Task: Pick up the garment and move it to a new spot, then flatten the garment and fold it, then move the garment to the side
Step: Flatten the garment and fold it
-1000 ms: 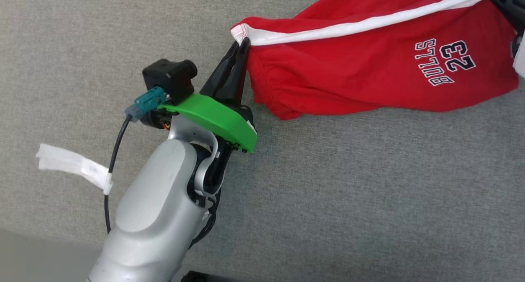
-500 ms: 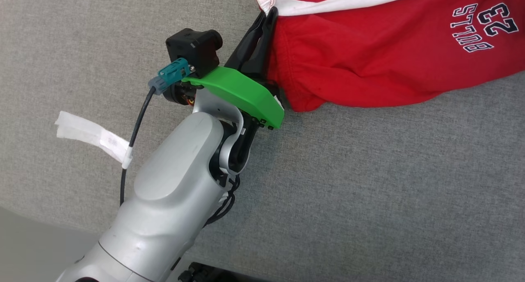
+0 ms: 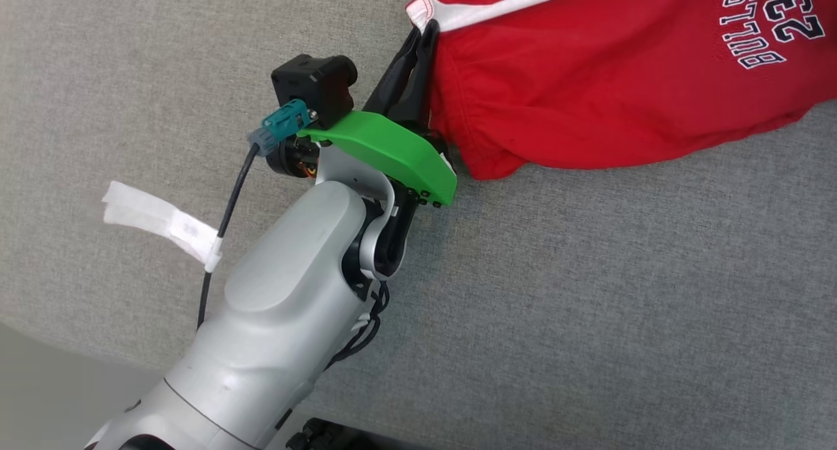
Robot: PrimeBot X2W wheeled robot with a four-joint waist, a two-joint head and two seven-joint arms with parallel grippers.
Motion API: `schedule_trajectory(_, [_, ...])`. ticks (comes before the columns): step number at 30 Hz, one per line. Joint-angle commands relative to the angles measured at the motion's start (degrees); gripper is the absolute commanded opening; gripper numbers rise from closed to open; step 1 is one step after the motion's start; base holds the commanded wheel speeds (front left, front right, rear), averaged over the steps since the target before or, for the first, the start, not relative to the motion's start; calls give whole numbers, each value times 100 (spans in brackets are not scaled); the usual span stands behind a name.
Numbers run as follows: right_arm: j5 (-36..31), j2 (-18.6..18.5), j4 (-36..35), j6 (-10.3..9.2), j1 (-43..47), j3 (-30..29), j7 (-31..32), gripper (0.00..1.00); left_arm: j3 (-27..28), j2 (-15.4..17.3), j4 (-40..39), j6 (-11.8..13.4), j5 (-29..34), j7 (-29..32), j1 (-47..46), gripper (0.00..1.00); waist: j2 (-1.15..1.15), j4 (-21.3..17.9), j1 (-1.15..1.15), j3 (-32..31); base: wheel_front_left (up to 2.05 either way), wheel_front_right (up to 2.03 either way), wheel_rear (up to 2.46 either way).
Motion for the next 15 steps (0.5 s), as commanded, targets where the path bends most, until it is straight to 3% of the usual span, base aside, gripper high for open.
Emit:
schedule_trajectory(1, [-96, 25, 71, -2, -82, -17, -154, 81, -12, 10, 40, 77, -10, -47, -103, 22, 0, -16, 0, -5, 0, 0, 0])
schedule_trajectory(2, [-128, 57, 147, -2, -98, -51, -216, 100, -4, 12, 58, 115, -3, -79, -113, 44, 0, -25, 0, -10, 0, 0, 0])
schedule_trajectory(3, [-136, 118, 219, -2, -95, -55, -258, 100, -11, 12, 77, 131, -3, -100, -107, 93, 0, -39, 0, -18, 0, 0, 0])
schedule_trajectory(4, [-116, 156, 257, -2, -76, -36, -258, 100, -19, 10, 85, 136, -25, -117, -88, 100, 0, -53, 0, -23, 0, 0, 0])
schedule_trajectory(12, [-130, 184, 132, -3, 150, -182, -697, 100, 189, 294, -202, 358, 190, -255, 316, 100, 0, -277, 0, -119, 0, 0, 0])
schedule_trajectory(15, [7, 256, -117, -2, 470, 0, -286, 100, 501, 482, -833, 573, 579, -304, 706, 100, 0, -369, 0, -138, 0, 0, 0])
